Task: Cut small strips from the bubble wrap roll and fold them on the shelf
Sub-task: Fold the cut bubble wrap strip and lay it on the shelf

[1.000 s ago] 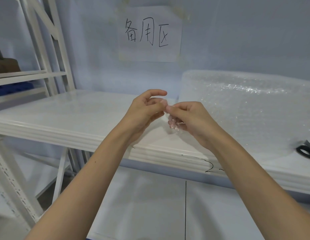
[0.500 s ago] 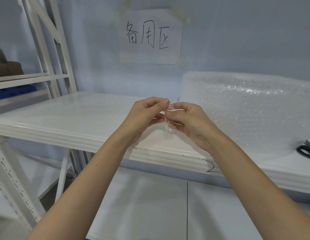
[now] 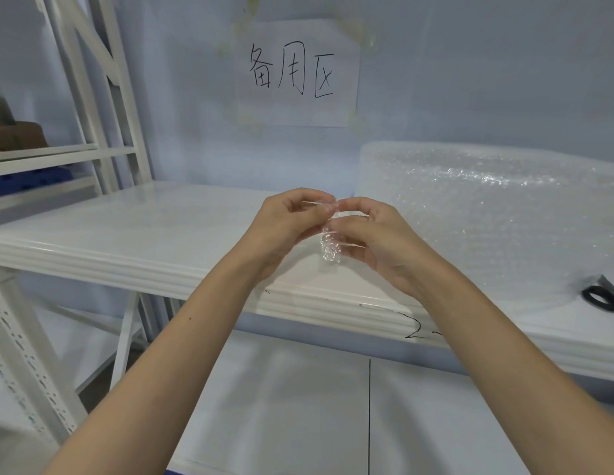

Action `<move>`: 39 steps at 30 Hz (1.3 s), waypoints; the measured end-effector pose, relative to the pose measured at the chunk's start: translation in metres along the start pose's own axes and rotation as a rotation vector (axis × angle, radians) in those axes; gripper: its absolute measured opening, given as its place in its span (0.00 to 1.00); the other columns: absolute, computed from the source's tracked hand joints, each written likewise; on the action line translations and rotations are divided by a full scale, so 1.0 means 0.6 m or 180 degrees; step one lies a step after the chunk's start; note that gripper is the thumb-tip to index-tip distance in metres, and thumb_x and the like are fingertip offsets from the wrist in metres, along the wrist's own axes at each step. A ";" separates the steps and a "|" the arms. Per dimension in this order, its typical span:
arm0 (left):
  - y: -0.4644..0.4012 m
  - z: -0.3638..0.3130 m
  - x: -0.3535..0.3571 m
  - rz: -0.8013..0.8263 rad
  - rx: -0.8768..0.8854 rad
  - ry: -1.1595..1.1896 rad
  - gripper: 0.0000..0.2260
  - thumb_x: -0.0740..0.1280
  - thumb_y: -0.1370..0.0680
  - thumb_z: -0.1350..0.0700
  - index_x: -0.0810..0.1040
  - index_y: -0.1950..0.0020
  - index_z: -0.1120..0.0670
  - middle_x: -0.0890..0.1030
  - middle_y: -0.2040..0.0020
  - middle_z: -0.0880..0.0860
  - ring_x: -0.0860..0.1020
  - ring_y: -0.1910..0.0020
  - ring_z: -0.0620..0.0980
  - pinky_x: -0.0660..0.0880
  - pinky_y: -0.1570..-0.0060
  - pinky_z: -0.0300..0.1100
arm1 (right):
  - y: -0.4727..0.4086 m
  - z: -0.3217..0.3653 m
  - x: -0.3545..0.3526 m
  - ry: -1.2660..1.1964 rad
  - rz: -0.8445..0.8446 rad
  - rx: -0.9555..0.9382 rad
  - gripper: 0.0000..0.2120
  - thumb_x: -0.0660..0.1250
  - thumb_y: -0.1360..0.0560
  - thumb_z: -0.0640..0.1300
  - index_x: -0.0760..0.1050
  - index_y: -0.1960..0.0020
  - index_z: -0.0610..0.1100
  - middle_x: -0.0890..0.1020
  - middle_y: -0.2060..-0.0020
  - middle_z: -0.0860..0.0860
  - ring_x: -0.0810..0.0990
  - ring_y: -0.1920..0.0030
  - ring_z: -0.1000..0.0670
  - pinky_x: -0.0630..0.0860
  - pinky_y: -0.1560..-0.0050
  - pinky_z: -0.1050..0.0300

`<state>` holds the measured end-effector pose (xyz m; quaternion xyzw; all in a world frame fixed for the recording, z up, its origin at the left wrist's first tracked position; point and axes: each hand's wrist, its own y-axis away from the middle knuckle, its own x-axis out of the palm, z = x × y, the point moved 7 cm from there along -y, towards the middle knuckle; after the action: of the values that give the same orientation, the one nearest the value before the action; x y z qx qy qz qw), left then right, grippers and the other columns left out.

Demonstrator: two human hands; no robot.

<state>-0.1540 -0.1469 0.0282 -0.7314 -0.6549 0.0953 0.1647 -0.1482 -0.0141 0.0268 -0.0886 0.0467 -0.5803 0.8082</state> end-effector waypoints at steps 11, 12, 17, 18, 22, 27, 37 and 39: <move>0.006 0.008 0.004 0.0115 -0.0344 0.0553 0.13 0.69 0.24 0.67 0.80 0.42 0.55 0.83 0.55 0.53 0.82 0.55 0.48 0.77 0.48 0.37 | 0.006 0.007 -0.007 0.0537 -0.0076 -0.0141 0.02 0.71 0.27 0.36 0.80 0.56 0.41 0.82 0.62 0.45 0.79 0.62 0.50 0.81 0.58 0.61; 0.007 0.008 0.004 0.0115 -0.0363 0.0573 0.13 0.69 0.24 0.67 0.80 0.42 0.55 0.82 0.54 0.54 0.81 0.54 0.48 0.77 0.47 0.38 | 0.006 0.006 -0.006 0.0512 -0.0091 -0.0130 0.03 0.71 0.27 0.35 0.80 0.56 0.41 0.82 0.62 0.45 0.80 0.62 0.51 0.81 0.57 0.61; 0.014 0.011 0.000 0.0081 -0.0383 0.0622 0.12 0.69 0.23 0.64 0.79 0.40 0.56 0.82 0.52 0.55 0.81 0.54 0.50 0.78 0.49 0.38 | 0.006 0.002 -0.004 0.0106 -0.0121 -0.0140 0.06 0.71 0.28 0.31 0.78 0.53 0.39 0.81 0.65 0.47 0.79 0.64 0.51 0.80 0.57 0.61; 0.016 0.013 -0.001 0.0072 -0.0408 0.0606 0.11 0.70 0.23 0.63 0.79 0.41 0.56 0.82 0.52 0.55 0.80 0.54 0.51 0.78 0.50 0.38 | 0.005 0.002 -0.005 0.0016 -0.0126 -0.0154 0.07 0.70 0.28 0.30 0.78 0.52 0.38 0.81 0.65 0.47 0.79 0.64 0.51 0.81 0.57 0.61; 0.028 0.024 -0.002 0.0119 -0.0560 0.0417 0.03 0.71 0.23 0.60 0.81 0.51 0.57 0.80 0.56 0.56 0.80 0.60 0.50 0.79 0.52 0.38 | 0.002 0.002 -0.009 -0.0300 -0.0231 -0.0198 0.09 0.70 0.28 0.28 0.78 0.50 0.36 0.81 0.66 0.47 0.81 0.65 0.52 0.81 0.57 0.62; 0.040 0.021 -0.002 0.0106 -0.0532 0.0132 0.02 0.70 0.23 0.61 0.80 0.55 0.57 0.81 0.63 0.54 0.80 0.64 0.47 0.81 0.54 0.39 | 0.003 0.003 -0.005 -0.0500 -0.0300 -0.0273 0.09 0.69 0.28 0.28 0.76 0.50 0.38 0.82 0.66 0.45 0.81 0.69 0.54 0.79 0.59 0.63; 0.044 0.013 0.002 0.0115 -0.0565 0.0229 0.04 0.70 0.24 0.65 0.79 0.53 0.58 0.83 0.64 0.54 0.81 0.65 0.48 0.81 0.56 0.37 | 0.002 0.009 0.001 -0.0205 -0.0299 -0.0253 0.06 0.71 0.27 0.34 0.80 0.51 0.41 0.80 0.62 0.46 0.79 0.62 0.51 0.79 0.57 0.61; 0.044 0.015 0.000 0.0118 -0.0570 0.0175 0.05 0.71 0.25 0.66 0.79 0.51 0.59 0.82 0.64 0.55 0.81 0.65 0.48 0.80 0.54 0.38 | 0.003 0.012 0.000 -0.0161 -0.0340 -0.0232 0.02 0.72 0.27 0.38 0.81 0.54 0.41 0.79 0.62 0.48 0.78 0.64 0.52 0.79 0.59 0.61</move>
<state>-0.1330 -0.1483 0.0101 -0.7575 -0.6424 0.0193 0.1147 -0.1453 -0.0131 0.0337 -0.1349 0.0426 -0.6181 0.7733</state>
